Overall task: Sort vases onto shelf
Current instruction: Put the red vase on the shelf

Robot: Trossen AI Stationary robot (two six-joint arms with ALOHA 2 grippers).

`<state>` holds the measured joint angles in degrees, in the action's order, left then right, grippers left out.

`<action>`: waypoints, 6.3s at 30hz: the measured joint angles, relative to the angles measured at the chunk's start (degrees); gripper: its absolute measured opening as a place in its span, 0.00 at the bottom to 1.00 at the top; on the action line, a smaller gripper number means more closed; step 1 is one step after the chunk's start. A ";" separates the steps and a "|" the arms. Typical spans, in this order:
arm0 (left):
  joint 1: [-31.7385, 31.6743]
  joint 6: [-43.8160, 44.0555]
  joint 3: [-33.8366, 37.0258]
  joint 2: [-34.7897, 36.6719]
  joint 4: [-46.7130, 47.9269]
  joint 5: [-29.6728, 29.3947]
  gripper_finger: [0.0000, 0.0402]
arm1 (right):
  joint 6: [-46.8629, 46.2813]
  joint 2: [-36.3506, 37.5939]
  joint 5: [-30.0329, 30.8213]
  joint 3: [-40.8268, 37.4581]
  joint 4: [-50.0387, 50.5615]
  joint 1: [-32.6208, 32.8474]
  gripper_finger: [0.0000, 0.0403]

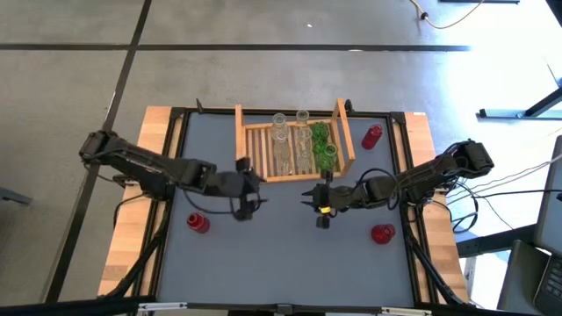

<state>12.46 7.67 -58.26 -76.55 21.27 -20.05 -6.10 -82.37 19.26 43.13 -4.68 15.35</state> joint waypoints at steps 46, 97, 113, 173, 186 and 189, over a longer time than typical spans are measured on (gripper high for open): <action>31.94 72.35 -2.95 5.35 55.73 9.17 0.68 | -0.30 -0.04 -2.44 -0.04 4.45 0.01 0.78; 19.85 30.73 -6.47 5.27 27.08 1.40 0.30 | -4.73 -0.04 -1.28 -0.04 4.78 0.01 0.78; -3.46 11.20 -21.22 4.33 31.36 6.24 0.30 | -4.42 -0.04 -1.29 -0.04 4.56 0.01 0.78; -46.94 -14.18 -35.82 -30.92 35.38 20.91 0.30 | 2.13 -0.39 1.14 -0.02 1.68 -0.01 0.78; -49.47 -14.49 -31.76 -32.38 29.29 21.71 0.30 | 2.14 -0.39 1.12 -0.02 1.68 -0.01 0.78; -49.48 -15.24 -31.74 -32.46 29.37 21.68 0.31 | 2.15 -0.39 1.10 -0.02 1.72 -0.01 0.78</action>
<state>-37.01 -7.56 -90.00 -109.01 50.64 1.63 -3.95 -82.76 20.36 43.11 -2.96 15.33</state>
